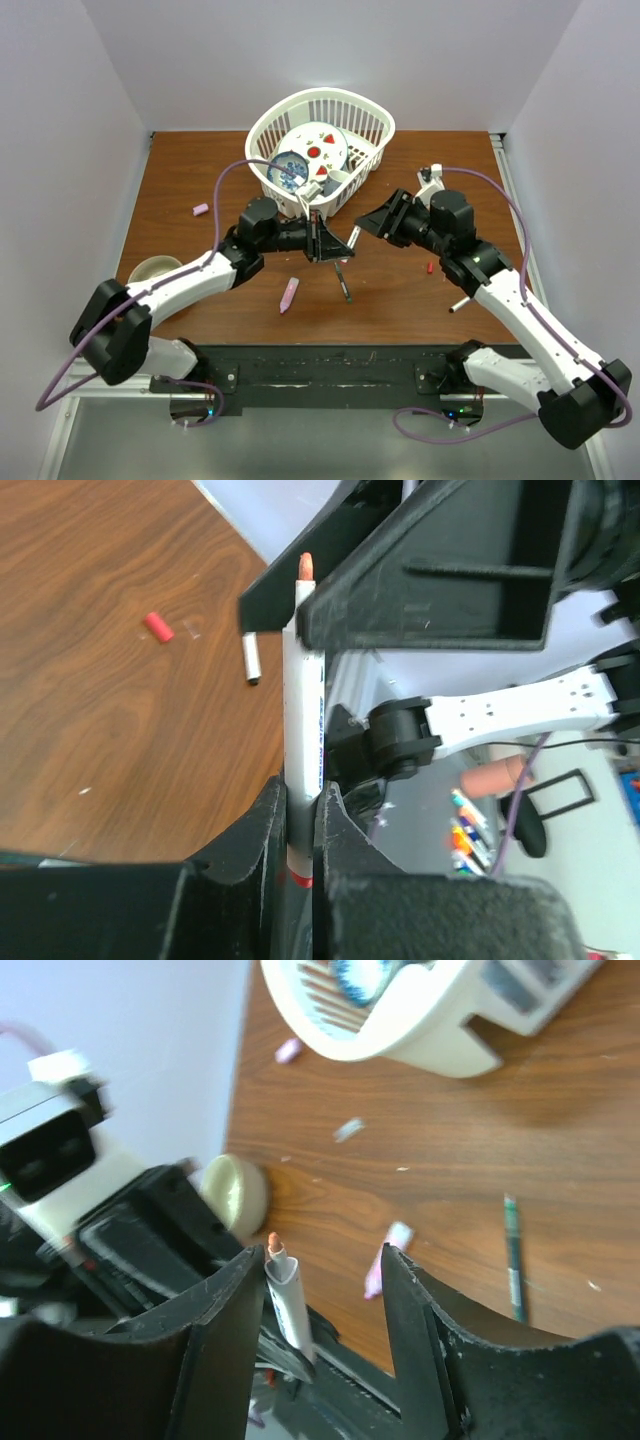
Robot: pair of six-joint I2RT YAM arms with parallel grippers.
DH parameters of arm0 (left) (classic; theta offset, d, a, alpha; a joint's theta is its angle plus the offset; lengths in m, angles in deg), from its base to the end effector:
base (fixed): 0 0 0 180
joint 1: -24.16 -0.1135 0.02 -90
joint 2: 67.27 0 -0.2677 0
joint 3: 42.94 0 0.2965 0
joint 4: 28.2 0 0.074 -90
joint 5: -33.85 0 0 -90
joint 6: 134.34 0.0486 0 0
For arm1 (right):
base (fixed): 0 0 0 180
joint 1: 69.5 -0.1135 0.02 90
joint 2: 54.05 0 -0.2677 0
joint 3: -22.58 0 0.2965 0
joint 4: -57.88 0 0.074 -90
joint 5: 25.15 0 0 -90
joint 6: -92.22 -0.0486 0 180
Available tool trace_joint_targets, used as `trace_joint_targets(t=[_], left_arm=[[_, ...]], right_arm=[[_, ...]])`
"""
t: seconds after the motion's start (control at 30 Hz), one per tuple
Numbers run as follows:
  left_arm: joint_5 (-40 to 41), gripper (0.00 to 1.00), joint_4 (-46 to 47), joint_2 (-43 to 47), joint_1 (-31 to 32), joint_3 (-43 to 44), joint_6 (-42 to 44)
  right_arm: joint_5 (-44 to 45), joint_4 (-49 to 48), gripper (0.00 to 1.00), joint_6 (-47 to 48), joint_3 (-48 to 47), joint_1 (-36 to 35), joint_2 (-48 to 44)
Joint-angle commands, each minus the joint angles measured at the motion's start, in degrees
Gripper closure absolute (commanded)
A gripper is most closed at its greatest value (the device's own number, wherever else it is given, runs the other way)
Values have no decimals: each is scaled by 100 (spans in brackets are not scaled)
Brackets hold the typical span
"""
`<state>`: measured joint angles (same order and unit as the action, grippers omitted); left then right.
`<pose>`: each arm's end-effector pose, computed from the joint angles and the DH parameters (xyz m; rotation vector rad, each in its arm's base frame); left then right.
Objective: Insert the pens into the pen caps
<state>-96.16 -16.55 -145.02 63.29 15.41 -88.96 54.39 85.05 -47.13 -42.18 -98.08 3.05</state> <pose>0.2542 -0.2471 0.2616 0.5096 1.9167 -1.6139 0.2445 0.1432 0.3371 0.2400 2.0477 1.0606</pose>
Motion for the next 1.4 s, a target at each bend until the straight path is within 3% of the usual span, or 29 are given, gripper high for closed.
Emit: trace_joint_targets(t=[0.0, 0.03, 0.17, 0.3, 0.4, 0.5, 0.73, 1.03, 1.37], left_arm=[[1010, 100, -1161, 814, -29, 456, 1233], [1308, 100, -1730, 928, -46, 517, 1402], [2819, 100, -2429, 1700, -73, 536, 1930], [3464, 100, -2921, 2185, -90, 483, 2448], [3833, 100, -3343, 2449, -90, 492, 2764], [3992, 100, -3563, 2756, -90, 352, 3002], [4335, 100, -3397, 3354, -90, -9, 3056], [4467, 100, -3432, 3548, -90, -27, 3082], [4572, 100, -3441, 3557, -90, -36, 3091]], right_arm=[[2246, 1480, 49, 548, -493, 54, 29], [2502, 1579, 49, 627, -493, 115, 47], [3084, 1572, 50, 969, -300, 405, 64], [2875, 1484, 53, 1242, -115, 1019, 300], [2961, 1554, 63, 1497, -45, 1573, 800], [3059, 1598, 73, 1577, -10, 1820, 1170], [3111, 1510, 80, 1322, 412, 2365, 1804], [2918, 1089, 85, 1287, 614, 2453, 2639], [1679, 421, 87, 1603, 852, 2436, 2886]])
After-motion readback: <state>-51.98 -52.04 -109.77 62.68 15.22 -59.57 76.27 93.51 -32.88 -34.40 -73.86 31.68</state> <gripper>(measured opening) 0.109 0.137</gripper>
